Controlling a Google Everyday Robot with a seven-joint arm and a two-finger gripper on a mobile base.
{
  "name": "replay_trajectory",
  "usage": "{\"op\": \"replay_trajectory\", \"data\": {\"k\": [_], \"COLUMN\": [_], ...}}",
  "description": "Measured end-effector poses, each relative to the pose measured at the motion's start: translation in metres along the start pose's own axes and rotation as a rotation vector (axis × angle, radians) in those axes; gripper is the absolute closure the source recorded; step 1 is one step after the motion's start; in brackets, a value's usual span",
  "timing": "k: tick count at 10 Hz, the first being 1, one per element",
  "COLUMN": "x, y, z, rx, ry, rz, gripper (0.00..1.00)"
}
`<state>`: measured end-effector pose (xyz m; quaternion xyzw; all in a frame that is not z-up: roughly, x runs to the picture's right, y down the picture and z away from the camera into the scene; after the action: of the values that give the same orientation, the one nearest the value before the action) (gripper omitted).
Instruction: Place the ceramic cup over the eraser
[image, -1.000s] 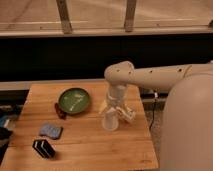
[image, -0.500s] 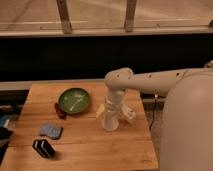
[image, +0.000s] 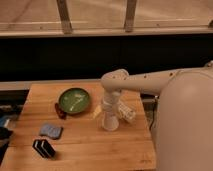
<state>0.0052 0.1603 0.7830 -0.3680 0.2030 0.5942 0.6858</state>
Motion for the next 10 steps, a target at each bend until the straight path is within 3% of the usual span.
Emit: {"op": "replay_trajectory", "data": {"k": [2, 3, 10], "x": [0.0028, 0.0050, 0.0086], "y": [-0.0021, -0.0037, -0.0058], "z": [0.0040, 0.0055, 0.0100], "rx": [0.001, 0.007, 0.038], "ry": [0.011, 0.016, 0.021], "rz": [0.003, 0.000, 0.001], "gripper": [0.21, 0.25, 0.95]}}
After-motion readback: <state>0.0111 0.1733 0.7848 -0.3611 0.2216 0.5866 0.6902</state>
